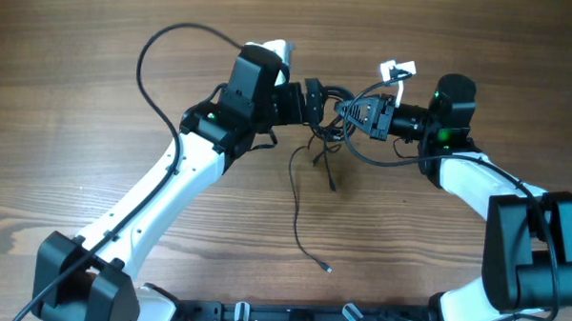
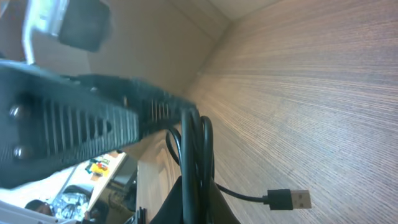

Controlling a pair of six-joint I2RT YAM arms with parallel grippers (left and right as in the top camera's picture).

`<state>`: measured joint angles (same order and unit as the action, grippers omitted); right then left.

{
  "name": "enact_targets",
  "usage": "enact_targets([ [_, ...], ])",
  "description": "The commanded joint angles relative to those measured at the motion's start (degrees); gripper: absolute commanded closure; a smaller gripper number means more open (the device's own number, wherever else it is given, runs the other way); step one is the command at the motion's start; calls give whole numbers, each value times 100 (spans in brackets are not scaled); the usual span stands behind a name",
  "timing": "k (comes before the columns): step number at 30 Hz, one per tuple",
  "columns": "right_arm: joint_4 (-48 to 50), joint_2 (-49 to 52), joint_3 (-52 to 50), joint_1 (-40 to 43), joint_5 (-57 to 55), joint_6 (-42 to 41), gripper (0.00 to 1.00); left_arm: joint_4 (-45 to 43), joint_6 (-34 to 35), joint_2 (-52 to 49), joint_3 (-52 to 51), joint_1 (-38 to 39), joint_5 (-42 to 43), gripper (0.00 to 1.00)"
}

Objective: Untangle cables

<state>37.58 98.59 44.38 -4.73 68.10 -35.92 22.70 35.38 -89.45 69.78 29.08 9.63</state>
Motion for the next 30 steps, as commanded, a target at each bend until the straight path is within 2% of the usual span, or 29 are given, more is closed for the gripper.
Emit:
enact_targets([
  [1, 35, 55, 13, 26, -61, -129, 96, 74, 1886, -205, 17, -11, 323, 0],
  [3, 39, 52, 13, 31, -59, -177, 96, 20, 1886, -411, 17, -7, 903, 0],
  [4, 39, 55, 13, 31, -59, -179, 96, 26, 1886, -525, 17, -4, 1104, 6],
  [5, 42, 52, 13, 31, -59, -179, 96, 28, 1888, -640, 15, 4, 1235, 16],
  [9, 96, 52, 13, 107, -55, -382, 96, -2, 1797, -997, -44, 4, 1305, 40],
  [10, 98, 55, 13, 151, -33, -444, 96, -72, 1635, -1049, -44, 2, 1272, 51],
  [11, 94, 52, 13, 214, -7, -483, 96, -155, 1469, -1067, -44, 4, 1191, 57],
  [13, 94, 55, 13, 358, 136, -529, 96, -280, 1429, -1064, -44, 4, 970, 79],
  [14, 92, 52, 13, 417, 188, -621, 96, -378, 1425, -1064, -44, 2, 852, 96],
  [16, 90, 52, 13, 483, 260, -673, 93, -621, 1032, -1064, -44, -2, 636, 96],
  [17, 72, 52, 13, 481, 297, -673, 84, -822, 800, -1062, -44, -2, 638, 96],
  [18, 39, 52, 13, 481, 345, -658, 60, -1104, 549, -1040, -44, -7, 638, 96],
  [19, 9, 52, 13, 481, 389, -610, 43, -1314, 389, -1012, -42, -13, 638, 96],
  [22, -125, 55, 13, 481, 398, -573, 21, -1676, -68, -824, -42, -116, 634, 96],
  [24, -125, 52, 13, 481, 398, -426, 1, -1661, -199, -695, -42, -238, 610, 96],
  [26, -122, 55, 13, 426, 400, -247, 0, -1609, -184, -564, -42, -424, 570, 96],
  [28, -120, 55, 13, 195, 236, 525, 0, -1711, -2, -525, -42, -472, 573, 96],
  [30, -122, 55, 13, -120, -649, 804, 0, -1810, -7, -503, -37, -435, 573, 96],
])
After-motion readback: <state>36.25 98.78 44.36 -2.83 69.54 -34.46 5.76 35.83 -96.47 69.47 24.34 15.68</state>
